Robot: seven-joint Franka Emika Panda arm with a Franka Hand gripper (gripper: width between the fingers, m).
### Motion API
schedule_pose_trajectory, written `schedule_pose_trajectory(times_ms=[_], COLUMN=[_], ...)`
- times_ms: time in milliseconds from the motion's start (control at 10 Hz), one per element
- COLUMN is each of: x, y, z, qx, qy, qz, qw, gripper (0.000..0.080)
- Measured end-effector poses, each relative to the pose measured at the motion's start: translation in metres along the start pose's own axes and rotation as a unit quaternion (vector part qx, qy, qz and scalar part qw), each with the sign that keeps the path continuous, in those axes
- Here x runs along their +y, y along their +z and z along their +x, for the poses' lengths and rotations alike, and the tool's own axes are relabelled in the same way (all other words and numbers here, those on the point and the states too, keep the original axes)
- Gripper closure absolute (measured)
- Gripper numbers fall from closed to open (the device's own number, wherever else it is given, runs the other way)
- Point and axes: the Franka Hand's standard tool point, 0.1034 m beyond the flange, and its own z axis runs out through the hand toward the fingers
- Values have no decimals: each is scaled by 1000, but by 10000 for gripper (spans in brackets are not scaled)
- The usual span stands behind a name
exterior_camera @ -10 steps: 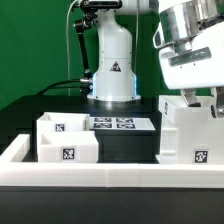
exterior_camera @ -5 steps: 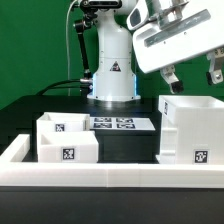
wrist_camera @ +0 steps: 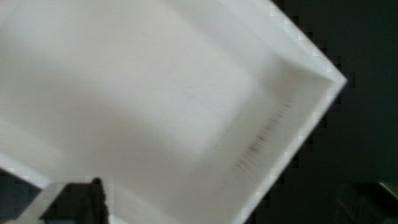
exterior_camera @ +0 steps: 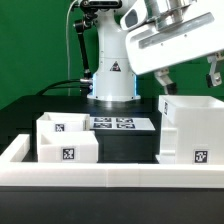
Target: Assemble drawer
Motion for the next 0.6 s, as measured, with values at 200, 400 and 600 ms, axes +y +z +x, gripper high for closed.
schedule_pose_trajectory(times_ms=[200, 400, 600], x=[23, 25, 28], y=[-19, -18, -18], z=[2, 3, 3], qx=[-42, -41, -46], qy=[-158, -220, -296], qz=[-21, -20, -24], qw=[986, 974, 954], gripper=[151, 151, 151])
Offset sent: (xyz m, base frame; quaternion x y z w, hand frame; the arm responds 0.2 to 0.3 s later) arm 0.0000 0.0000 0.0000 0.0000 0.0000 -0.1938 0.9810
